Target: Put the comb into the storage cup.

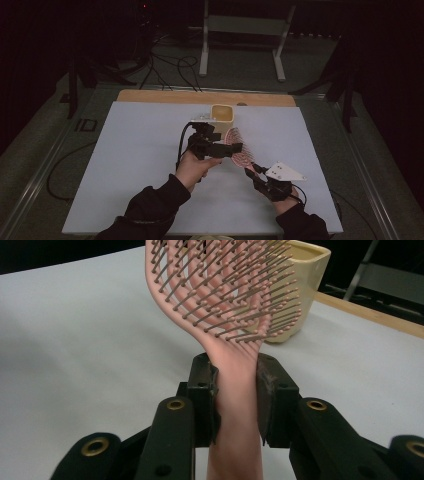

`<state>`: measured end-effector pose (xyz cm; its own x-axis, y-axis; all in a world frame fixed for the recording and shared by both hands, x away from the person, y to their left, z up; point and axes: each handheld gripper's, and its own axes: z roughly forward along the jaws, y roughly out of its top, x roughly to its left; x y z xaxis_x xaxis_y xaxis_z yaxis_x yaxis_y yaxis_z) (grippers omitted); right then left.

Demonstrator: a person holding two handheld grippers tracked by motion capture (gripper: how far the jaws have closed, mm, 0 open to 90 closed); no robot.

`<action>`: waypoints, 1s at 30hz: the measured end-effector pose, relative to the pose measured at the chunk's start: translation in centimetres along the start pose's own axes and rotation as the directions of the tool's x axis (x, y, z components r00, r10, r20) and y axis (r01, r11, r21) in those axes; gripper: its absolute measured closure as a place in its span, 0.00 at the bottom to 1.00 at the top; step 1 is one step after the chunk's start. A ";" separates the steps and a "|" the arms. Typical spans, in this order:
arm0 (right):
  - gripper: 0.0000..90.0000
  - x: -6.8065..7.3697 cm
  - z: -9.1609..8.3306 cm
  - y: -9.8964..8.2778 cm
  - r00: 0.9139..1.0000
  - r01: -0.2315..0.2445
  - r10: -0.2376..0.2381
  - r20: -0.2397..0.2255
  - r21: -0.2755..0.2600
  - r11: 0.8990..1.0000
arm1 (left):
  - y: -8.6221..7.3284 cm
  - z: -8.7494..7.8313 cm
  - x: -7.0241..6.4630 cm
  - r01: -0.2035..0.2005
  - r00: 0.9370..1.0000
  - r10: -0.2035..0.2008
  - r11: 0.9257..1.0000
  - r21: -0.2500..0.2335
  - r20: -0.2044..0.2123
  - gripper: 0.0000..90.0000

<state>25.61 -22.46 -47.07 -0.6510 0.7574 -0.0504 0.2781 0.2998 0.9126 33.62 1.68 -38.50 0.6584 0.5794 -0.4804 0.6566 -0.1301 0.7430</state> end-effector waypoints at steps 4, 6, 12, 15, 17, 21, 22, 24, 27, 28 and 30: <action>0.80 0.0 0.0 0.0 1.000 0.000 0.000 -0.002 -0.001 1.000 | 0.1 0.6 -0.2 0.013 1.000 -0.013 1.000 0.021 -0.005 0.18; 0.80 0.0 0.0 0.0 1.000 0.001 -0.001 -0.002 0.002 1.000 | 0.1 0.8 -0.1 0.026 1.000 -0.026 0.999 0.033 -0.007 0.20; 0.80 0.1 0.1 0.0 1.000 0.003 -0.003 -0.001 0.005 1.000 | -0.1 1.3 -0.1 0.048 0.999 -0.048 0.998 0.044 -0.015 0.34; 0.80 0.1 0.1 0.0 1.000 0.005 -0.005 0.001 0.004 1.000 | -0.2 1.6 0.0 0.058 0.998 -0.057 0.997 0.048 -0.019 0.41; 0.80 0.1 0.1 0.0 1.000 0.006 -0.006 0.002 0.005 1.000 | -0.2 1.7 0.1 0.072 0.997 -0.071 0.996 0.047 -0.013 0.44; 0.80 0.1 0.1 0.1 1.000 0.008 -0.008 0.004 0.004 1.000 | -0.2 2.0 0.1 0.069 0.997 -0.068 0.996 0.048 -0.026 0.52; 0.79 0.1 0.1 0.1 1.000 0.009 -0.010 0.005 0.004 1.000 | -0.2 2.1 0.2 0.067 0.998 -0.066 0.997 0.049 -0.023 0.54; 0.79 0.1 0.0 0.1 1.000 0.011 -0.011 0.008 0.000 1.000 | -0.3 2.1 0.4 0.084 0.996 -0.083 0.995 0.045 -0.014 0.58; 0.79 0.2 0.1 0.0 1.000 0.013 -0.013 0.010 0.001 1.000 | -0.3 2.2 0.4 0.099 0.995 -0.099 0.994 0.036 -0.006 0.60; 0.79 0.2 0.1 0.0 1.000 0.013 -0.013 0.010 0.002 1.000 | -0.3 2.2 0.5 0.103 0.995 -0.103 0.994 0.034 0.003 0.61; 0.79 0.1 0.1 0.0 1.000 0.009 -0.009 0.005 0.000 1.000 | -0.3 2.2 0.5 0.104 0.994 -0.104 0.994 0.035 0.013 0.63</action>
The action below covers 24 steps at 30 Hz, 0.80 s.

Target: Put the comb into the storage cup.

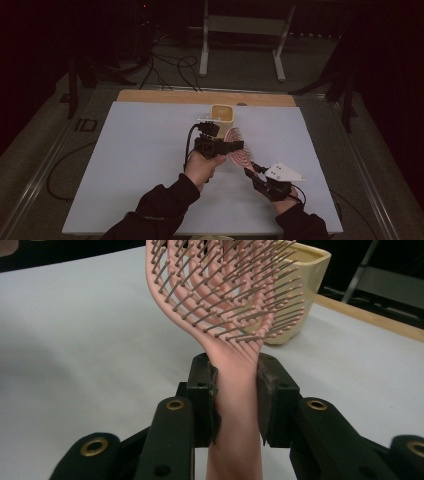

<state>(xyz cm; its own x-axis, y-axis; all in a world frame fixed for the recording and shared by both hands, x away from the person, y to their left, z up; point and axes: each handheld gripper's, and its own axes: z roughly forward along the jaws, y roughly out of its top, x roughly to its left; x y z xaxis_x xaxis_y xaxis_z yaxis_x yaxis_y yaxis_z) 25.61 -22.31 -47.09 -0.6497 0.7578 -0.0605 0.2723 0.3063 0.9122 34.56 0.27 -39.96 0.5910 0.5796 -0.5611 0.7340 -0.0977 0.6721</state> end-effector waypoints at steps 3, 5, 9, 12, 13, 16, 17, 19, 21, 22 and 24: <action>0.79 0.0 0.0 0.0 1.000 -0.003 0.003 -0.013 0.000 1.000 | 0.1 -0.1 -0.1 -0.015 1.000 0.015 1.000 0.001 0.014 0.66; 0.78 0.0 0.0 0.0 1.000 0.001 -0.001 -0.008 0.001 1.000 | 0.1 -0.1 -0.3 -0.016 0.999 0.016 1.000 0.002 0.030 0.68; 0.77 0.0 0.1 0.0 1.000 -0.002 0.002 -0.007 -0.002 1.000 | 0.2 -0.2 -0.7 -0.038 0.998 0.038 0.999 0.002 0.053 0.72; 0.77 0.0 0.0 0.0 1.000 -0.004 0.004 -0.003 -0.011 1.000 | 0.3 -0.2 -1.0 -0.047 0.997 0.047 0.999 -0.005 0.053 0.72; 0.77 0.0 -0.1 0.0 1.000 -0.005 0.005 -0.002 -0.011 1.000 | 0.4 -0.3 -1.1 -0.050 0.997 0.051 0.999 -0.004 0.053 0.72; 0.77 0.0 -0.1 0.1 1.000 -0.005 0.005 0.000 -0.022 1.000 | 0.5 -0.3 -1.3 -0.063 0.996 0.063 0.998 -0.007 0.055 0.72; 0.77 0.0 -0.2 0.1 1.000 -0.006 0.006 0.000 -0.025 1.000 | 0.6 -0.4 -1.4 -0.065 0.996 0.065 0.998 -0.009 0.054 0.72; 0.77 -0.1 -0.2 0.1 1.000 -0.007 0.007 0.001 -0.031 0.999 | 0.7 -0.4 -1.6 -0.078 0.995 0.079 0.997 -0.011 0.054 0.73; 0.77 -0.1 -0.3 0.2 1.000 -0.010 0.010 -0.001 -0.042 0.999 | 0.8 -0.5 -1.8 -0.084 0.995 0.084 0.996 -0.013 0.052 0.73; 0.76 -0.1 -0.3 0.2 1.000 -0.012 0.011 -0.003 -0.045 0.999 | 0.8 -0.5 -1.9 -0.091 0.994 0.092 0.996 -0.015 0.052 0.73; 0.68 -0.2 -0.3 0.2 1.000 -0.019 0.018 -0.015 -0.047 0.999 | 0.9 -0.6 -1.9 -0.096 0.994 0.097 0.995 -0.021 0.051 0.73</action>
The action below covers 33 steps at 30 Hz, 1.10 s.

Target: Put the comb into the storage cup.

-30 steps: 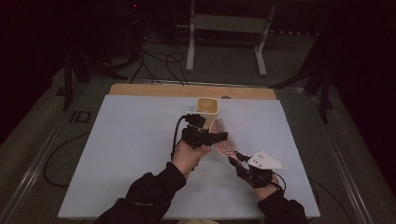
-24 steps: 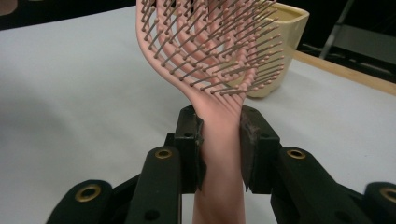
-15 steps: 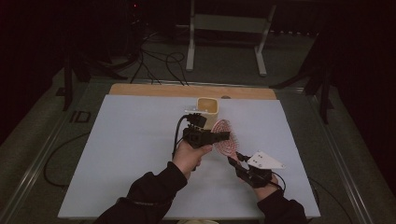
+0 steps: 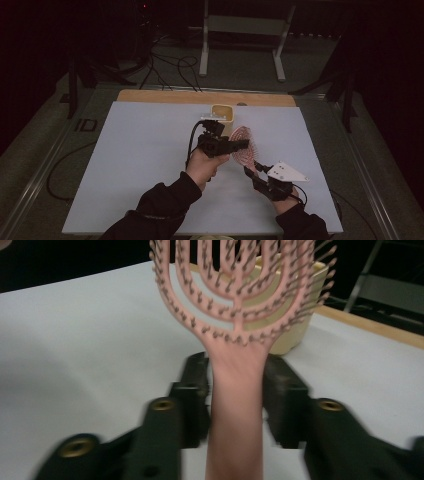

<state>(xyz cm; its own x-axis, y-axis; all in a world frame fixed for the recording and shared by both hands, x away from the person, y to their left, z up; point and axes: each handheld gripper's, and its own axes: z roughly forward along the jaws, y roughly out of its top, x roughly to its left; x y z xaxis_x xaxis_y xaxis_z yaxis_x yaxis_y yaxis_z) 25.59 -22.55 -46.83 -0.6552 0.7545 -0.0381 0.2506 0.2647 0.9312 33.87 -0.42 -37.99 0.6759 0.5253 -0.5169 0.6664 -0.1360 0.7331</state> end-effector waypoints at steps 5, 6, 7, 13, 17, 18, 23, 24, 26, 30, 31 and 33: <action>0.44 -0.1 0.4 -0.2 1.000 -0.020 0.020 -0.009 0.018 1.000 | 0.3 -0.5 -0.2 -0.026 1.000 0.026 1.000 -0.013 -0.010 0.73; 0.40 -0.2 0.4 -0.2 0.999 -0.031 0.032 -0.009 0.017 0.999 | 0.4 -0.6 -0.3 -0.029 1.000 0.029 1.000 -0.010 -0.009 0.73; 0.37 -0.2 0.4 -0.2 0.999 -0.038 0.038 -0.002 0.018 0.999 | 0.5 -0.7 -0.3 -0.034 0.999 0.034 0.999 -0.009 -0.004 0.73; 0.26 -0.7 0.2 -0.2 0.997 -0.073 0.073 0.001 -0.005 0.997 | 0.6 -1.1 -0.7 -0.068 0.998 0.068 0.998 -0.007 0.004 0.73; 0.12 -0.9 0.3 -0.2 0.995 -0.090 0.091 -0.051 0.020 0.996 | 0.7 -1.3 -0.9 -0.086 0.996 0.086 0.996 -0.008 0.010 0.73; 0.11 -1.0 0.4 -0.3 0.995 -0.090 0.091 -0.051 0.027 0.996 | 0.7 -1.4 -0.9 -0.091 0.996 0.092 0.996 -0.011 0.008 0.73; 0.10 -1.1 0.3 -0.4 0.993 -0.091 0.094 -0.068 0.048 0.995 | 0.9 -2.0 -1.0 -0.110 0.994 0.110 0.994 -0.012 0.008 0.73; 0.10 -1.1 0.3 -0.4 0.993 -0.092 0.095 -0.068 0.045 0.995 | 1.0 -2.2 -1.0 -0.114 0.993 0.115 0.993 -0.015 0.004 0.73; 0.10 -1.1 0.1 -0.3 0.993 -0.093 0.096 -0.071 0.047 0.995 | 1.1 -2.5 -1.0 -0.123 0.992 0.123 0.992 -0.017 0.002 0.73; 0.10 -1.3 -0.3 -0.3 0.991 -0.096 0.101 -0.091 0.057 0.994 | 1.2 -3.1 -0.8 -0.133 0.991 0.133 0.991 -0.021 -0.004 0.73; 0.10 -1.3 -0.4 -0.3 0.991 -0.097 0.103 -0.090 0.059 0.993 | 1.2 -3.3 -0.7 -0.136 0.991 0.136 0.991 -0.021 -0.008 0.73; 0.10 -1.3 -0.6 -0.3 0.990 -0.095 0.101 -0.098 0.065 0.993 | 1.2 -3.6 -0.6 -0.144 0.990 0.144 0.989 -0.022 -0.014 0.73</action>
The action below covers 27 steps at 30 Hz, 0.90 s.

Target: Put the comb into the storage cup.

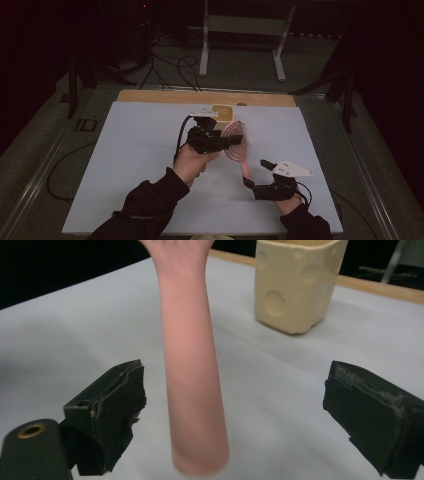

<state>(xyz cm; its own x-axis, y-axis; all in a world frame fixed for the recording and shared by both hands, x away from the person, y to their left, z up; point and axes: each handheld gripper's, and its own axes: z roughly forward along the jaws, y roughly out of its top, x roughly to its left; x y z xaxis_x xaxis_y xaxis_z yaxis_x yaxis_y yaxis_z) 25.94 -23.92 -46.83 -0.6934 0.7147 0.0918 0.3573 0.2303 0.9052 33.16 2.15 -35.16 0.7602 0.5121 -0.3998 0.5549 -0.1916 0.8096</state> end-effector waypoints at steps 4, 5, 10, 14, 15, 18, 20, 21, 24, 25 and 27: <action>0.10 0.1 -0.4 -0.2 1.000 0.005 -0.005 -0.004 -0.005 1.000 | 0.1 -0.6 0.3 -0.011 1.000 0.011 1.000 -0.003 -0.011 0.73; 0.10 0.0 -0.5 -0.2 1.000 0.005 -0.005 -0.009 -0.002 1.000 | 0.1 -0.7 0.4 -0.012 1.000 0.012 1.000 -0.003 -0.015 0.73; 0.10 0.0 -1.0 -0.4 1.000 0.005 -0.006 -0.016 -0.004 1.000 | 0.3 -1.6 0.8 -0.014 1.000 0.014 1.000 -0.021 -0.020 0.73; 0.10 -0.2 -1.7 -0.7 1.000 -0.004 0.003 -0.019 -0.014 1.000 | 0.6 -2.2 0.9 -0.025 0.999 0.024 0.999 -0.027 -0.027 0.73; 0.10 -0.2 -1.9 -0.9 1.000 0.000 0.000 -0.018 -0.021 1.000 | 0.7 -2.3 0.9 -0.026 0.999 0.025 0.999 -0.030 -0.030 0.73; 0.10 -0.2 -2.2 -1.0 1.000 0.006 -0.007 -0.015 -0.027 1.000 | 0.8 -2.7 1.1 -0.032 0.999 0.031 0.999 -0.033 -0.040 0.73; 0.10 -0.3 -2.2 -1.0 1.000 0.009 -0.010 -0.015 -0.027 1.000 | 0.9 -2.9 1.2 -0.032 0.999 0.031 0.999 -0.037 -0.045 0.73; 0.10 -0.3 -2.2 -1.0 1.000 0.009 -0.009 -0.019 -0.027 1.000 | 1.0 -3.2 1.3 -0.032 0.998 0.031 0.999 -0.039 -0.049 0.73; 0.10 -0.3 -2.2 -1.1 1.000 0.011 -0.012 -0.027 -0.023 1.000 | 1.2 -3.6 1.6 -0.036 0.998 0.033 0.998 -0.043 -0.060 0.73; 0.10 -0.3 -2.2 -1.1 1.000 0.011 -0.012 -0.026 -0.022 1.000 | 1.4 -3.9 1.7 -0.038 0.997 0.035 0.998 -0.047 -0.063 0.73; 0.10 -0.4 -2.1 -1.1 1.000 0.012 -0.012 -0.028 -0.022 1.000 | 1.6 -4.1 1.8 -0.038 0.997 0.035 0.998 -0.051 -0.072 0.73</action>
<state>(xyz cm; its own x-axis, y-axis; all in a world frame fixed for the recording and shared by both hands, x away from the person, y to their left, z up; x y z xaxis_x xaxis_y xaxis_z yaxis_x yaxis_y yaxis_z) 24.52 -25.86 -47.02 -0.7153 0.6927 0.0923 0.3350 0.2239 0.9152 33.98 6.17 -32.83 0.7528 0.5639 -0.3396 0.5071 -0.1679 0.8454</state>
